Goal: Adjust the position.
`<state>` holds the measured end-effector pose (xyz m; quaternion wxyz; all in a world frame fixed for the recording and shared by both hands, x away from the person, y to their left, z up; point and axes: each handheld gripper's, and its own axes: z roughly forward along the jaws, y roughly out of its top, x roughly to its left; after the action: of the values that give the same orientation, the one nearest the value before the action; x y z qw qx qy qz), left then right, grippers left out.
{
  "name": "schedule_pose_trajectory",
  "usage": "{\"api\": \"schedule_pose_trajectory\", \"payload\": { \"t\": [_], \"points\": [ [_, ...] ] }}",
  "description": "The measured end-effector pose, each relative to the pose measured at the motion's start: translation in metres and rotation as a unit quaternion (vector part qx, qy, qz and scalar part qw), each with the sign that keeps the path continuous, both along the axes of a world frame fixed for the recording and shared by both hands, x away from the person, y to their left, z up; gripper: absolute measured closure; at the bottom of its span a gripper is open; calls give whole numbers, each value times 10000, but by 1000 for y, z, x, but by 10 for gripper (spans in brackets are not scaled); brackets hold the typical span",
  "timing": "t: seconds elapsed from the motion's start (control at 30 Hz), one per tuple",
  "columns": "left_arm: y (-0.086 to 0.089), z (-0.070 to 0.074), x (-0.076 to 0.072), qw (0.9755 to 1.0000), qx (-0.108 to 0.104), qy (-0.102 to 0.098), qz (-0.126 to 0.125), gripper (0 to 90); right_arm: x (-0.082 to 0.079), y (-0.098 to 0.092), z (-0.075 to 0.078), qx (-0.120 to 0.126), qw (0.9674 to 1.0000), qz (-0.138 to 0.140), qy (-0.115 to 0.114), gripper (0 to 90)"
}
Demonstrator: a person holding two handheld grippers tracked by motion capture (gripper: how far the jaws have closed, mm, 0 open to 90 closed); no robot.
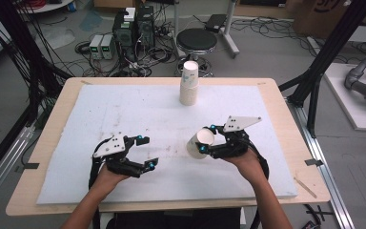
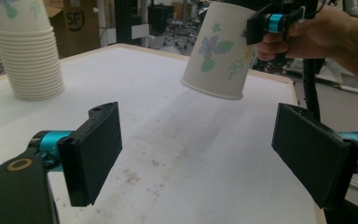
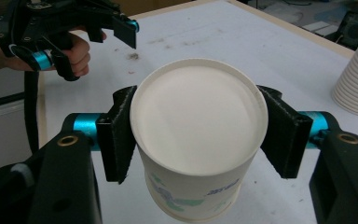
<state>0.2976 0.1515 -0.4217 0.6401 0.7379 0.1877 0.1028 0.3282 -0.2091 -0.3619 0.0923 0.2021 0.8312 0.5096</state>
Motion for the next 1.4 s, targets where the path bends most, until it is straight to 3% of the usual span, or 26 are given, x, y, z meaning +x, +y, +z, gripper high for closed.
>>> {"api": "schedule_pose_trajectory", "payload": {
  "t": [0.17, 0.6, 1.07, 1.4],
  "points": [
    [-12, 2, 3, 9998, 1, -49, -180, 159, -2, 2, -2, -6, 10000, 90, 37, 357],
    [-46, 2, 15, 9979, 248, -74, -585, 161, -2, 11, -6, -6, 9994, 299, 162, 357],
    [-68, -1, 21, 9952, 420, -2, -882, 164, -6, 28, -5, 60, 9979, 578, 275, 357],
    [-74, -3, 21, 9931, 420, 16, -1097, 212, -7, 35, -7, 156, 9960, 769, 429, 357]
  ]
}}
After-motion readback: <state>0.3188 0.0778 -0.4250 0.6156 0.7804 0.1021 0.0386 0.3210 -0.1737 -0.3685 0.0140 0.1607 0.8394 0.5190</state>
